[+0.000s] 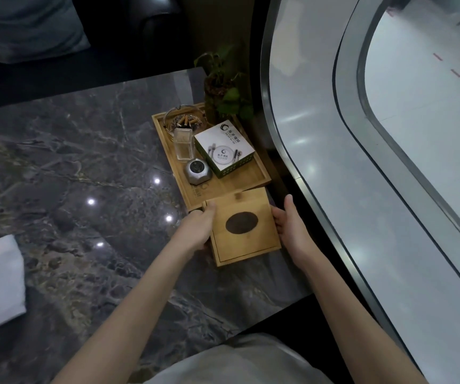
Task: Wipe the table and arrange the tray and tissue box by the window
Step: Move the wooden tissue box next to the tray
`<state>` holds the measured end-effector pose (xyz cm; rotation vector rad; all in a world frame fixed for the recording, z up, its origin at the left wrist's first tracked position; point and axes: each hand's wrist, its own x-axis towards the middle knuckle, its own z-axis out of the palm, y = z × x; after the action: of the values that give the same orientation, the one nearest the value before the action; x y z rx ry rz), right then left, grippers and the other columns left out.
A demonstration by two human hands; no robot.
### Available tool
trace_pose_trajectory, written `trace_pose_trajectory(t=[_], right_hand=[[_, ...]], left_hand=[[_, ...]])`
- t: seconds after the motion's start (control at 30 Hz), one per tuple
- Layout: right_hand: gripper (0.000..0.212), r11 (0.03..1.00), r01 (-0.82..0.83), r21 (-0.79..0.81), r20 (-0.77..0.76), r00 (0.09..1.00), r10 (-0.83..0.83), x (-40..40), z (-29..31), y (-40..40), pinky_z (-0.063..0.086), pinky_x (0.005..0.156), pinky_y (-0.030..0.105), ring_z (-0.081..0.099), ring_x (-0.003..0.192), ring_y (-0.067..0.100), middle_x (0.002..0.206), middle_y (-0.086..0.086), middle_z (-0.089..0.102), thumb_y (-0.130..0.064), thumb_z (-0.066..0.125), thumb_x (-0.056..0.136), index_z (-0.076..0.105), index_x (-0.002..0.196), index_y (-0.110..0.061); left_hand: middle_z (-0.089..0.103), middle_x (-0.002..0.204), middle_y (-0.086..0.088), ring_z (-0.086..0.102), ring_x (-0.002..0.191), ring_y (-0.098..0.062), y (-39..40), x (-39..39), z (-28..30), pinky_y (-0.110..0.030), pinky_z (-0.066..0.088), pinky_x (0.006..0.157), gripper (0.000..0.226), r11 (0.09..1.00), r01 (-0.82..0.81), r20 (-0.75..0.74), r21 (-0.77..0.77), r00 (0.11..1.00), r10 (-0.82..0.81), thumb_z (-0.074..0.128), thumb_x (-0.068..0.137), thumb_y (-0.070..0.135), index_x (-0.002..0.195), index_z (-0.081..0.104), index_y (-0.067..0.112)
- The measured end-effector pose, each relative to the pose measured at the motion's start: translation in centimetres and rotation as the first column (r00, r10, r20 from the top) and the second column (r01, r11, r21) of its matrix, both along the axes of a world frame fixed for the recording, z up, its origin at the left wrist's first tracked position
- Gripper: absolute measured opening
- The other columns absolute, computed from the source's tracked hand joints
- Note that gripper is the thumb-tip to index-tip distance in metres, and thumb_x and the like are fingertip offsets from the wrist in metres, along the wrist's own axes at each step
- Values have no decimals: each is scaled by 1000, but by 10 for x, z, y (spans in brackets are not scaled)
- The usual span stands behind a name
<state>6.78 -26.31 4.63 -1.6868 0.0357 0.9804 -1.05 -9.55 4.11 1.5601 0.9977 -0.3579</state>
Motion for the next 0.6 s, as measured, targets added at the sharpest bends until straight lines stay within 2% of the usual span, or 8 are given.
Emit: trace_pose_trajectory(t=[0.07,0.23,0.3,0.37,0.47,0.6], right_hand=[[72,1000,16,-8,-24,1000,-16,1,-4,2,47,85,28,57,109,20,117,7,63,-59,7,91,54,126,-16],[68,1000,25,-9,-15,1000,-25,10,-4,5,49,68,20,63,90,9,95,-3,67,-54,6,93,59,115,-18],[68,999,31,-27,-13,999,-31,11,-3,3,48,66,20,63,89,10,95,-1,67,-55,6,93,60,113,-19],[68,998,35,-51,-20,999,-36,10,-3,1,47,64,19,63,89,10,96,-1,68,-56,5,93,61,111,-21],[69,996,35,-81,-20,999,-37,9,-2,-1,46,67,22,64,91,13,95,-1,69,-57,5,92,63,107,-22],[66,992,47,-114,-6,999,-48,8,-2,1,44,70,24,63,91,14,93,0,70,-58,7,92,65,98,-26]], left_hand=[[53,105,-9,51,93,-25,0,4,0,-42,46,85,56,1000,-7,-4,3,1000,7,28,93,50,121,48,6],[56,115,-17,56,93,-26,2,8,-3,-36,50,73,46,998,-38,-17,-48,999,37,32,94,45,112,51,7],[55,118,-14,55,102,-29,1,7,-6,-36,50,75,41,991,-74,-46,-109,997,69,35,93,44,108,50,9],[54,119,-12,54,106,-28,-3,5,-9,-36,50,76,42,983,-93,-60,-156,995,85,36,93,43,115,49,9],[52,123,-13,52,111,-30,-7,4,-11,-37,49,78,42,983,-84,-70,-165,995,73,34,94,39,123,45,11],[52,126,-14,53,112,-31,-9,4,-12,-38,50,78,38,982,-73,-71,-174,996,61,35,95,38,122,44,13]])
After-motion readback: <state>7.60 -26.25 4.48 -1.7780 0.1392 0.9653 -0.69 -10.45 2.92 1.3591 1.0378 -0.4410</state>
